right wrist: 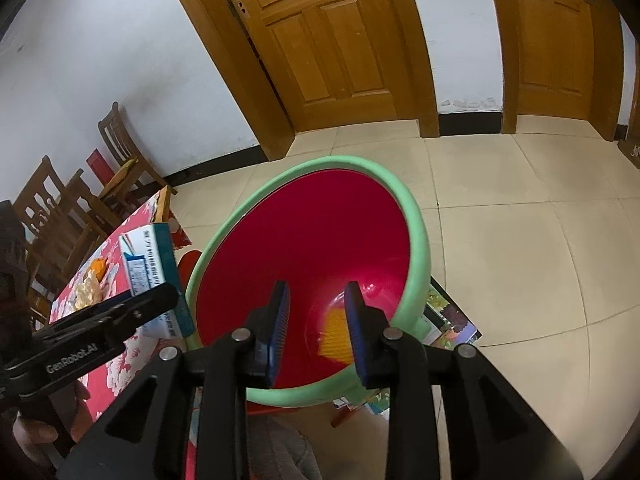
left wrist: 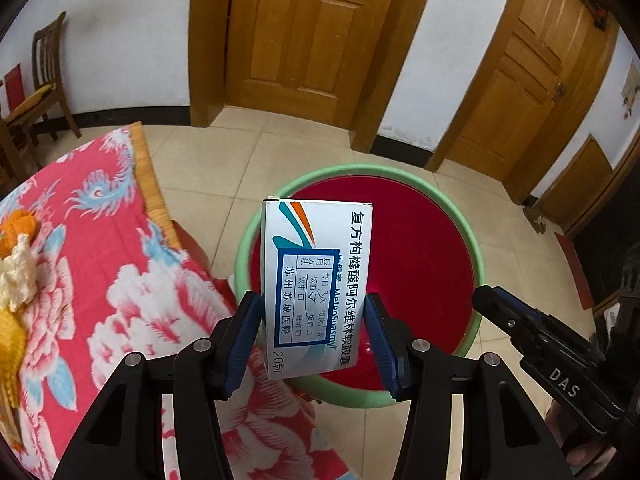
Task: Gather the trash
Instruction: 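Open the left tool over the bin to drop the white box, then move the left tool back to the table and grasp the orange snack bag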
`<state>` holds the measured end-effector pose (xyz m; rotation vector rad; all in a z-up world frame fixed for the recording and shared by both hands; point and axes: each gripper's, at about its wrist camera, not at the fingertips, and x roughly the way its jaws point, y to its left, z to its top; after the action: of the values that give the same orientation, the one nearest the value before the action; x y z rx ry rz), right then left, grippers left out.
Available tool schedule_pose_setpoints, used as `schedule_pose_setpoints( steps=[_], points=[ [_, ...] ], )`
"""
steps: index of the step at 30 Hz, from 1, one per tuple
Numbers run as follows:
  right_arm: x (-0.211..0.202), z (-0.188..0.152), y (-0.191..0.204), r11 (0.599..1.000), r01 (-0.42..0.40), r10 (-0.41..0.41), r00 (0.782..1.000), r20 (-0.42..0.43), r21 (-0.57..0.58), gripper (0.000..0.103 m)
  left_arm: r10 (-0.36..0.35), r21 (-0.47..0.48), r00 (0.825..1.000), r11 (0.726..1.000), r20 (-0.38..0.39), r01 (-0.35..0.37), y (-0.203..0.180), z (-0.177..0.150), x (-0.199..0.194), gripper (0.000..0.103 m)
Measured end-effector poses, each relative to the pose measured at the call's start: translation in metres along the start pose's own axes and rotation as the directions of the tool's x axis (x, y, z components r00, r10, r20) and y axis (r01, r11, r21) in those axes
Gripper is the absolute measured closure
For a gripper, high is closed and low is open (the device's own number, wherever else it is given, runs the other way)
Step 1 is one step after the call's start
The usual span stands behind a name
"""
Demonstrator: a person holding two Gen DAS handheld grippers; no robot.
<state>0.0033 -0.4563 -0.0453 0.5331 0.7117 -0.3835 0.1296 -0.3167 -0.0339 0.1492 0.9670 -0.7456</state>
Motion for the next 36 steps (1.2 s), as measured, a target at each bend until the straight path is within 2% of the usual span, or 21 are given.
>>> schedule_pose_setpoints(
  steps=[3, 5, 7, 13, 22, 29, 36],
  points=[
    [-0.003, 0.001, -0.004, 1.0, 0.001, -0.001, 1.0, 0.006, 0.008, 0.073, -0.01, 0.008, 1.0, 1.0, -0.012, 0.01, -0.004, 0.002, 0.007, 0.048],
    [-0.006, 0.0, -0.007, 1.0, 0.002, -0.002, 1.0, 0.011, 0.013, 0.073, -0.016, 0.008, 1.0, 1.0, -0.024, 0.016, -0.006, 0.002, 0.012, 0.039],
    [-0.007, 0.0, -0.01, 1.0, 0.004, -0.004, 1.0, 0.013, 0.017, 0.073, -0.012, 0.009, 1.0, 1.0, -0.026, 0.012, -0.007, 0.001, 0.014, 0.037],
    [-0.009, -0.002, -0.011, 0.999, 0.009, -0.009, 1.0, 0.012, 0.031, 0.073, -0.004, 0.002, 0.999, 1.0, -0.04, 0.004, -0.008, 0.0, 0.018, 0.037],
    [-0.013, -0.003, -0.01, 1.0, 0.003, -0.003, 1.0, 0.017, 0.031, 0.072, 0.005, -0.031, 1.0, 1.0, -0.007, -0.005, 0.006, -0.007, -0.001, 0.036],
    [-0.02, -0.007, -0.004, 1.0, -0.01, 0.009, 1.0, 0.018, 0.019, 0.065, 0.034, -0.058, 0.999, 0.998, 0.023, -0.033, 0.017, -0.011, -0.022, 0.036],
    [-0.026, -0.01, 0.008, 1.0, -0.022, 0.022, 1.0, 0.017, 0.002, 0.05, 0.069, -0.095, 0.997, 0.993, 0.045, -0.064, 0.035, -0.018, -0.044, 0.036]
  ],
)
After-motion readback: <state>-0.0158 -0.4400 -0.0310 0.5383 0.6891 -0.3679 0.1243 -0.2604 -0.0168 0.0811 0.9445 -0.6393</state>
